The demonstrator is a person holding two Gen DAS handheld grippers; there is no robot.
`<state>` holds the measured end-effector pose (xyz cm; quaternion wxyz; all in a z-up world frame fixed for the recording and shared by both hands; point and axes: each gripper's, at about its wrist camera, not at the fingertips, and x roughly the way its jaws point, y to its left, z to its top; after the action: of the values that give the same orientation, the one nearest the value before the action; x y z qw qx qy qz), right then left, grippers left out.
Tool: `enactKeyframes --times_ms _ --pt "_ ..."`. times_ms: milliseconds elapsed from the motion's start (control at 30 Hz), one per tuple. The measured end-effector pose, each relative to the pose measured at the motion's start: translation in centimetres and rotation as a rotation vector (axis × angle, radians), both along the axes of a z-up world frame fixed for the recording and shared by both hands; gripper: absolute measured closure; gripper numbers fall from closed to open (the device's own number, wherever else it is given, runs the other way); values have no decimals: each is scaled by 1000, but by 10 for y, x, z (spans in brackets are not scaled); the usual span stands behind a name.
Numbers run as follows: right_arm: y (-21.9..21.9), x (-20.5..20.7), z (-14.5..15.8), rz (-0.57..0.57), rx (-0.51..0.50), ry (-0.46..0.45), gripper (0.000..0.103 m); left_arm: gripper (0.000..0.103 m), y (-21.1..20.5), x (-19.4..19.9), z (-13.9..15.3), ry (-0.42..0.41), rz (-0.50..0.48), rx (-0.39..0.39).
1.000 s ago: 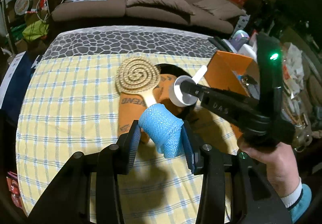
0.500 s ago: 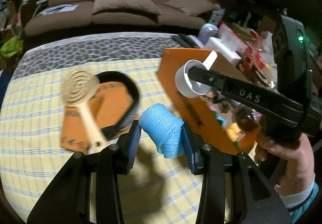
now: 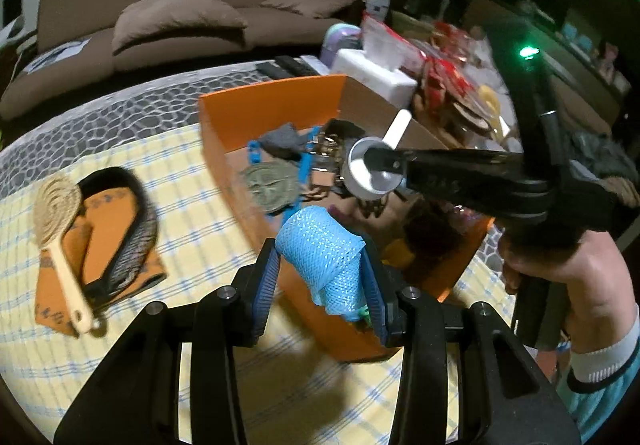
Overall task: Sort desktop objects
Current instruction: 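Carry the scoop and blue roller into the orange box and open both tools, then withdraw both tools from the box back over the table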
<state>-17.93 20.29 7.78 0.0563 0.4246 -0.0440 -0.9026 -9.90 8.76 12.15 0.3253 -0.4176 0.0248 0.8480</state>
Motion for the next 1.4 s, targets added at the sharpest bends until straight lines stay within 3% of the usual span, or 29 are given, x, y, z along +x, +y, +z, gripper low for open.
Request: enactKeyframes --times_ms 167,367,567,767,900,1100,1200,1300,1400 --pt "17 -1 -19 -14 68 -57 93 65 29 0 -7 7 -19 -37" --pt "28 -5 -33 -18 151 -98 93 65 68 5 -27 44 -55 -153" --pt "36 -9 -46 -21 151 -141 93 64 93 4 -48 50 -82 -228" --pt "38 -9 -45 -32 127 -152 83 60 93 3 -49 48 -74 -218" --pt "41 -5 -34 -55 104 -120 79 49 84 -1 -44 23 -57 -158" --pt "45 -1 -13 -81 80 -55 73 43 52 -12 -25 1 10 -65" --pt "43 0 -6 -72 67 -34 63 39 34 -17 -17 -5 48 -26" --pt "36 0 -1 -55 55 -21 47 18 12 -22 -8 -7 108 12" --pt "25 -1 1 -33 37 -13 36 16 -12 -25 0 -6 148 35"
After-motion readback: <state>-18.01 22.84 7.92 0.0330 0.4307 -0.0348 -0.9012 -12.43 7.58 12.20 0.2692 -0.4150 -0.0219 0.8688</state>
